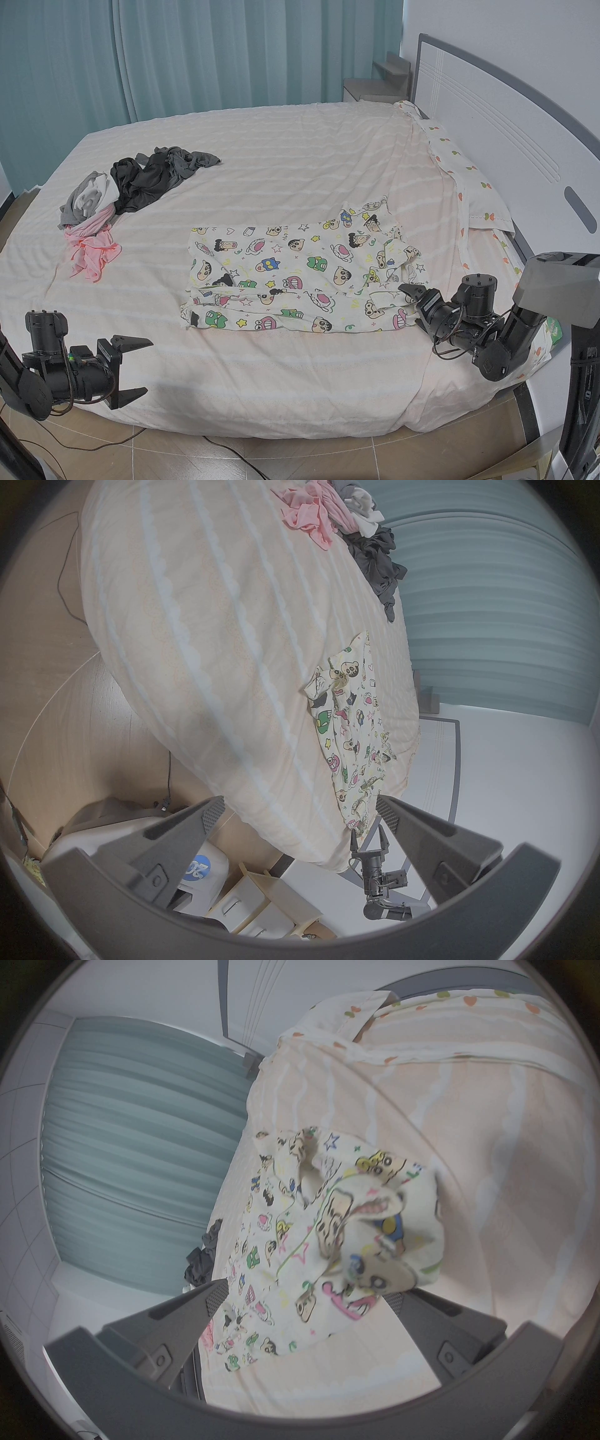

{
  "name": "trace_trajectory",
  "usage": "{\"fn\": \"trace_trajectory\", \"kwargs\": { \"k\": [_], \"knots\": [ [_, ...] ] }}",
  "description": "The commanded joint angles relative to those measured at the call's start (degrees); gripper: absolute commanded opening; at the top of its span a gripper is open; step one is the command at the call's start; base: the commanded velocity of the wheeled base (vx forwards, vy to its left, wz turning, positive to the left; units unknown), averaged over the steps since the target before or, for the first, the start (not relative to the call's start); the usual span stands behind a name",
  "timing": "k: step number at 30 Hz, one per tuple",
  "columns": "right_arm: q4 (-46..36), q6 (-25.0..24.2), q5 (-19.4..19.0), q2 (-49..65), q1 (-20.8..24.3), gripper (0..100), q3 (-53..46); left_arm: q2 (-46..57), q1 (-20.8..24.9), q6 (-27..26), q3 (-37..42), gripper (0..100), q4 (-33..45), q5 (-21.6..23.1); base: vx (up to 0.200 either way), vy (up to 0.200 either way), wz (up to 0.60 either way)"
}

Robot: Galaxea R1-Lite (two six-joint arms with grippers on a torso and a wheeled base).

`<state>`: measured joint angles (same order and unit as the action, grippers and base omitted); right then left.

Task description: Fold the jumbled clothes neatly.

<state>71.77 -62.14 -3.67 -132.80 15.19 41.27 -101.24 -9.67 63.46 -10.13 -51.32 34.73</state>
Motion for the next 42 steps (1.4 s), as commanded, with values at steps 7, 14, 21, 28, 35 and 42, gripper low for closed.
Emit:
{"fn": "trace_trajectory", "kwargs": {
  "k": [7,14,21,28,35,42],
  "knots": [
    [-0.14,0.08,0.42,-0.7,-5.7,100,1.89,-0.71,0.0,-0.01,0.02,100,-0.01,-0.01,0.0,0.0,0.0],
    [-0.22,0.26,0.33,-1.93,-7.63,100,3.03,-0.97,0.0,-0.01,0.64,100,-1.15,-0.01,0.0,0.0,0.0],
    [-0.22,0.26,0.33,-1.14,-9.21,100,2.77,-0.89,-0.09,-0.01,0.99,100,-1.24,-0.01,0.0,0.0,0.0],
    [-0.31,0.44,0.33,2.37,-13.43,100,0.31,-1.06,-0.09,-0.01,0.81,100,-1.32,-0.01,0.0,0.0,0.0],
    [-0.05,0.96,0.33,10.81,-11.94,100,-7.87,-1.15,-0.09,-0.1,0.81,100,-1.32,-0.01,0.0,0.0,0.0],
    [-0.05,1.32,0.24,15.38,-8.42,100,-10.94,-1.15,-0.09,-0.1,0.9,100,-1.76,-0.01,0.0,0.0,0.0]
  ]
}}
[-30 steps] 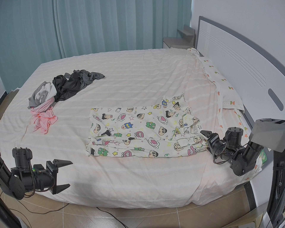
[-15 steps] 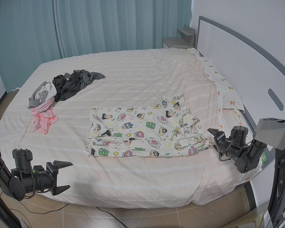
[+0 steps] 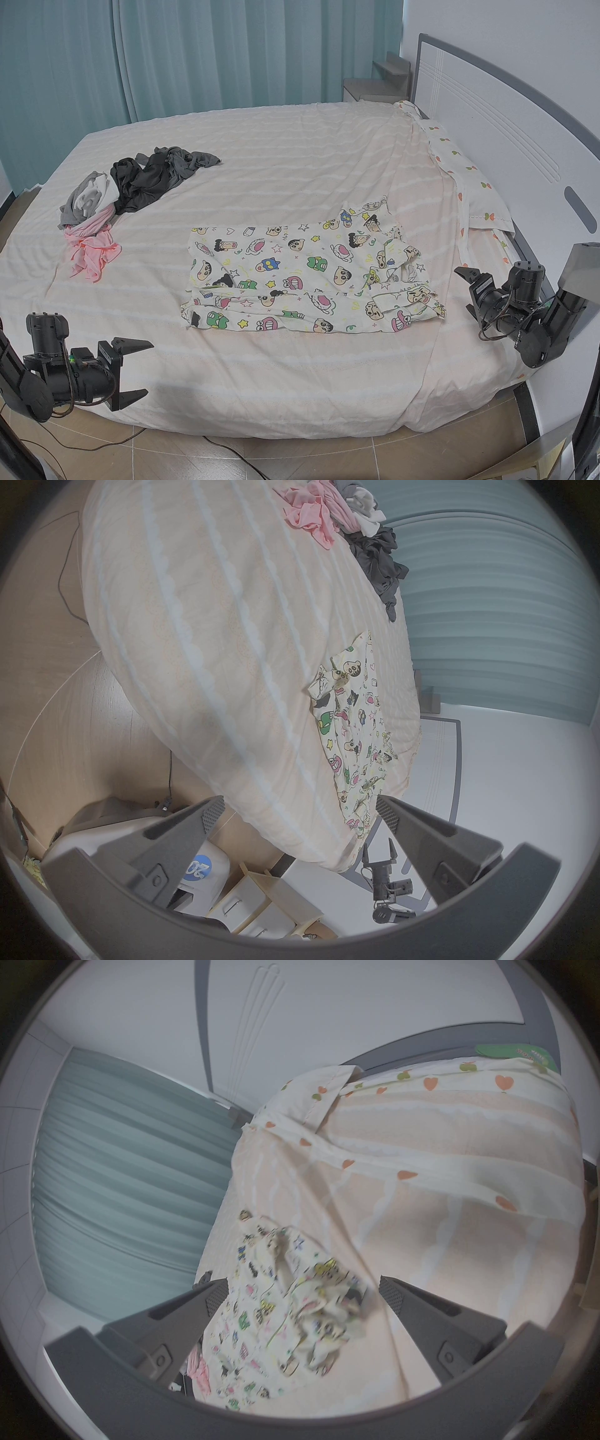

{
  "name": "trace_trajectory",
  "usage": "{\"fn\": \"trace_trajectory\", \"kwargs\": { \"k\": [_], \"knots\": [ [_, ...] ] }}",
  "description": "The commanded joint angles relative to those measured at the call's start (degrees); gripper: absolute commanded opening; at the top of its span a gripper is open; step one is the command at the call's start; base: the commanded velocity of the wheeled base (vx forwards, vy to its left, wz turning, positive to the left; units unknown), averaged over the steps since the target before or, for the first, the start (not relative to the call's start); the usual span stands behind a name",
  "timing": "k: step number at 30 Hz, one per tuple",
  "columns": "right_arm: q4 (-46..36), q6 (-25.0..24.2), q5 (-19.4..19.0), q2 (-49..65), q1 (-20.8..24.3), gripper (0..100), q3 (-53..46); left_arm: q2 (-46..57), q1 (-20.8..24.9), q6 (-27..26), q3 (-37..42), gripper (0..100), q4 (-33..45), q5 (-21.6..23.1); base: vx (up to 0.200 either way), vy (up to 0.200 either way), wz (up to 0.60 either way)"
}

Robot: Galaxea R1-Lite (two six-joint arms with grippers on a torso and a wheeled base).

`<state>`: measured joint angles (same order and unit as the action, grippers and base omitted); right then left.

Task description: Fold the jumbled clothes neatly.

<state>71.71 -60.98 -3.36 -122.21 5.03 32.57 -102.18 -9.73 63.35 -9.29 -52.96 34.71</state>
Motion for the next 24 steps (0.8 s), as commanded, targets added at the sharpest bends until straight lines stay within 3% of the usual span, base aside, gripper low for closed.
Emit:
{"fn": "trace_trajectory", "kwargs": {
  "k": [1,6,8,10,24],
  "knots": [
    [-0.16,-0.02,0.11,6.72,9.03,100,-2.25,-0.21,-0.03,-0.07,0.06,100,-0.13,0.01,0.0,0.0,0.0],
    [-1.3,-0.11,1.26,2.5,15.0,100,1.88,-0.21,-0.03,-0.07,0.15,100,-0.13,0.01,0.0,0.0,0.0],
    [-1.3,-0.11,1.26,2.5,15.0,100,1.88,-0.21,-0.03,-0.07,0.15,100,-0.13,0.01,0.0,0.0,0.0],
    [-3.59,-0.19,4.33,-4.09,15.8,100,8.47,-0.21,-0.03,-0.07,0.06,100,-0.13,0.01,0.0,0.0,0.0],
    [-6.23,-0.28,5.65,-10.24,14.56,100,14.01,-0.83,0.06,-0.25,0.15,100,-0.92,0.01,0.0,0.0,0.0]
  ]
}}
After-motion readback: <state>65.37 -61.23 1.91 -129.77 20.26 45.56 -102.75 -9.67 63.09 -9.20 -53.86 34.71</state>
